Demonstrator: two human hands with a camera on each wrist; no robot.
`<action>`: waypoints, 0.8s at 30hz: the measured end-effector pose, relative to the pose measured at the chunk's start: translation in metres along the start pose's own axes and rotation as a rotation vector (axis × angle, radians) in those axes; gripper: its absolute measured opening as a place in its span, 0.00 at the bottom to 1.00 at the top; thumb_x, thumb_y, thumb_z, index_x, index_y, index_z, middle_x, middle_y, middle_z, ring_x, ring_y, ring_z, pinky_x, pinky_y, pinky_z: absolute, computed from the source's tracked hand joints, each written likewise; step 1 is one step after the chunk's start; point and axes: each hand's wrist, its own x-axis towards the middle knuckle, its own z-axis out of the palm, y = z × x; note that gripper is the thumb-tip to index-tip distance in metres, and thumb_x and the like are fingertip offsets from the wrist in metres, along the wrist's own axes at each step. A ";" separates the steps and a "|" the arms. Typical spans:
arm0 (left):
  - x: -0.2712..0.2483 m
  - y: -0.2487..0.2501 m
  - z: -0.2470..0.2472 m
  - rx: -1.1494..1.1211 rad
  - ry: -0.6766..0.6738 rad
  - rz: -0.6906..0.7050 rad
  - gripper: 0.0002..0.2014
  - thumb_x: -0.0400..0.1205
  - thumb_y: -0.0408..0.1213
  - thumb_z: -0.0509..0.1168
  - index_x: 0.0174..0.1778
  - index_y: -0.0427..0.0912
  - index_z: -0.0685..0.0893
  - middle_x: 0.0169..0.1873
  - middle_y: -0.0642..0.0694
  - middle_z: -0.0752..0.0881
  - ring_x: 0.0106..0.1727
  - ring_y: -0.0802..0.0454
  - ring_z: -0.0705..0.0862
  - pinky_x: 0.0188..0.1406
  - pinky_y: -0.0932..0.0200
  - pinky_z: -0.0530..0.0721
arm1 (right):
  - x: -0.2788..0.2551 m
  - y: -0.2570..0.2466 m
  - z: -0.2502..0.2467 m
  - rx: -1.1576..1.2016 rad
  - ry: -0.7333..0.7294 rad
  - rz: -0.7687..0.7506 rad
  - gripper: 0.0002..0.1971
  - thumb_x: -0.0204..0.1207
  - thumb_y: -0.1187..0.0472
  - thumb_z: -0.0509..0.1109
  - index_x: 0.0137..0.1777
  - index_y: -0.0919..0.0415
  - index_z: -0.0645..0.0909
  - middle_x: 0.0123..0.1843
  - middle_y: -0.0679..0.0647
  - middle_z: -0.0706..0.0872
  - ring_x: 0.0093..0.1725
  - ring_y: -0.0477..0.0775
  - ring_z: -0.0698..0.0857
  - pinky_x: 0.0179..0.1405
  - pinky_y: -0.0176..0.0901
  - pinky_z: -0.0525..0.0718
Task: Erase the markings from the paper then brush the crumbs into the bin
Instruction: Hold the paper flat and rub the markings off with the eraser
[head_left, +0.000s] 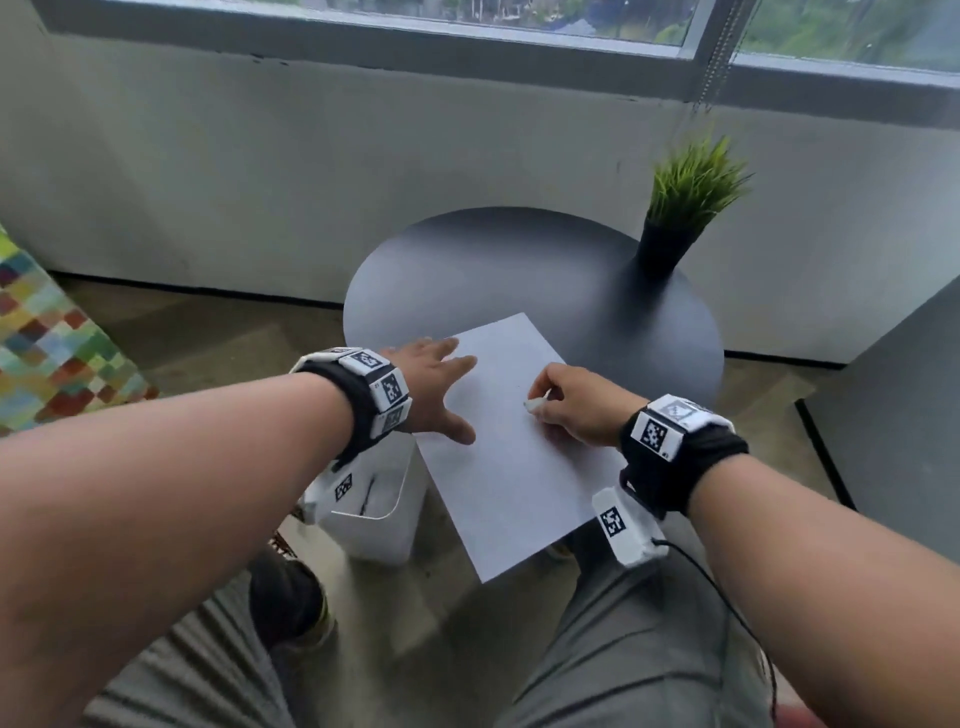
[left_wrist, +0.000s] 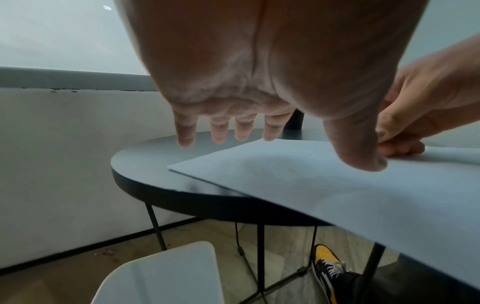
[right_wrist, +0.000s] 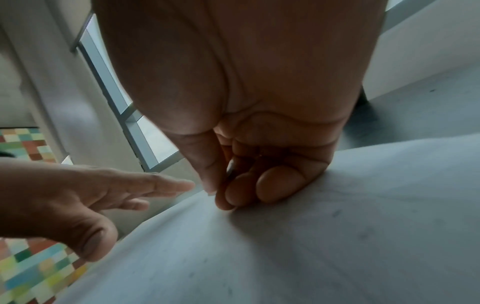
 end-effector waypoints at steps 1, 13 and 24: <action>0.005 0.000 -0.002 0.026 -0.001 0.020 0.56 0.71 0.74 0.68 0.89 0.55 0.49 0.89 0.49 0.47 0.88 0.47 0.49 0.84 0.40 0.60 | 0.002 -0.001 -0.002 -0.042 -0.029 -0.006 0.08 0.80 0.54 0.68 0.55 0.56 0.79 0.42 0.48 0.88 0.34 0.43 0.81 0.29 0.34 0.73; 0.055 -0.026 0.001 0.236 -0.019 0.246 0.66 0.58 0.86 0.61 0.88 0.58 0.42 0.88 0.57 0.41 0.87 0.43 0.48 0.78 0.29 0.61 | 0.067 -0.026 -0.014 -0.233 -0.037 -0.030 0.07 0.77 0.50 0.69 0.48 0.50 0.77 0.39 0.46 0.87 0.37 0.50 0.83 0.40 0.44 0.83; 0.056 -0.029 0.004 0.116 -0.098 0.215 0.68 0.58 0.84 0.66 0.86 0.64 0.34 0.86 0.60 0.32 0.88 0.40 0.35 0.74 0.16 0.54 | 0.056 -0.042 0.007 -0.434 -0.077 -0.193 0.06 0.78 0.55 0.66 0.50 0.55 0.79 0.42 0.50 0.85 0.46 0.58 0.82 0.45 0.45 0.79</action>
